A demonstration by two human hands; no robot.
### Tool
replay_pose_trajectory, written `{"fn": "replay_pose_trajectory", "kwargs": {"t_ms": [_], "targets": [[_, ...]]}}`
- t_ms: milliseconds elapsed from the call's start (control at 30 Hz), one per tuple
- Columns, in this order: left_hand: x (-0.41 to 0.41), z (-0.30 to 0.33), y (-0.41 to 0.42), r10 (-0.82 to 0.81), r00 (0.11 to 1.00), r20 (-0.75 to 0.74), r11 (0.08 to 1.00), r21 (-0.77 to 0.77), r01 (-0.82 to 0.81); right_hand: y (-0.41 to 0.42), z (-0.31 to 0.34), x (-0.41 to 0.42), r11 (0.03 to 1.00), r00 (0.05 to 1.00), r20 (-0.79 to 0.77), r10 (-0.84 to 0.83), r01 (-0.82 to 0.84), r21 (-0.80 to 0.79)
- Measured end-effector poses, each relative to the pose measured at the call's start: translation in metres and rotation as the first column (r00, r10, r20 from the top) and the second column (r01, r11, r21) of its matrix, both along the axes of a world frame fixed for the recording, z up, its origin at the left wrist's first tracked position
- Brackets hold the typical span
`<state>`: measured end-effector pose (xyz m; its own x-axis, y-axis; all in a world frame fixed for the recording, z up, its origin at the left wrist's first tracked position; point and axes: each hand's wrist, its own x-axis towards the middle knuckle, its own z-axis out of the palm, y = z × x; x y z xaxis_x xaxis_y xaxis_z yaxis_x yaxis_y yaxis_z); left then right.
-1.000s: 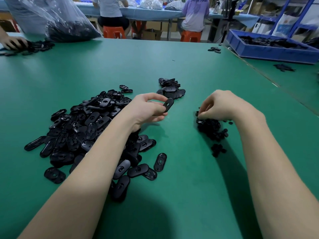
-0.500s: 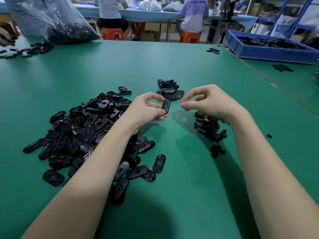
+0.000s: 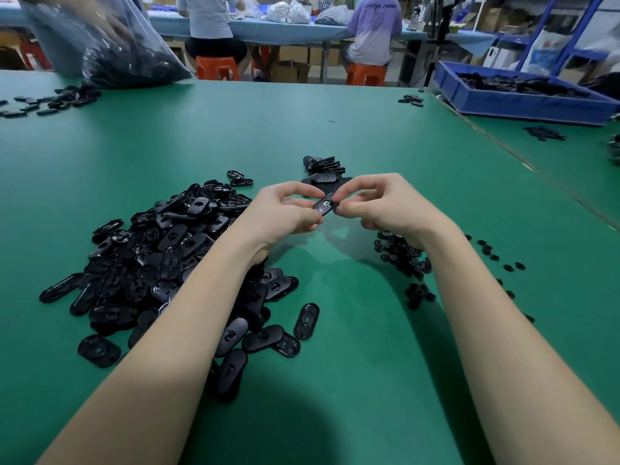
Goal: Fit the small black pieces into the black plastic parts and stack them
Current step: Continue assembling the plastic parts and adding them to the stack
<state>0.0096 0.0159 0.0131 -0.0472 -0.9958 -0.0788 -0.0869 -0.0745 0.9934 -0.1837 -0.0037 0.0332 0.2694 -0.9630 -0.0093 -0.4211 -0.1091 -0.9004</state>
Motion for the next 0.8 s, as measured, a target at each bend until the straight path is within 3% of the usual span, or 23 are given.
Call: {"fn": "replay_pose_trajectory", "kwargs": {"t_ms": [400, 800], "targets": [[0.0001, 0.0011, 0.0008, 0.006, 1.000, -0.018, 1.000, 0.003, -0.006, -0.0038, -0.0017, 0.0027, 0.984, 0.988, 0.037, -0.149, 0.144, 0.100], [0.0008, 0.0003, 0.0007, -0.006, 0.999, -0.033, 1.000, -0.021, 0.005, -0.0057, -0.0070, 0.0078, 0.979, 0.984, 0.005, -0.176, 0.174, 0.108]]}}
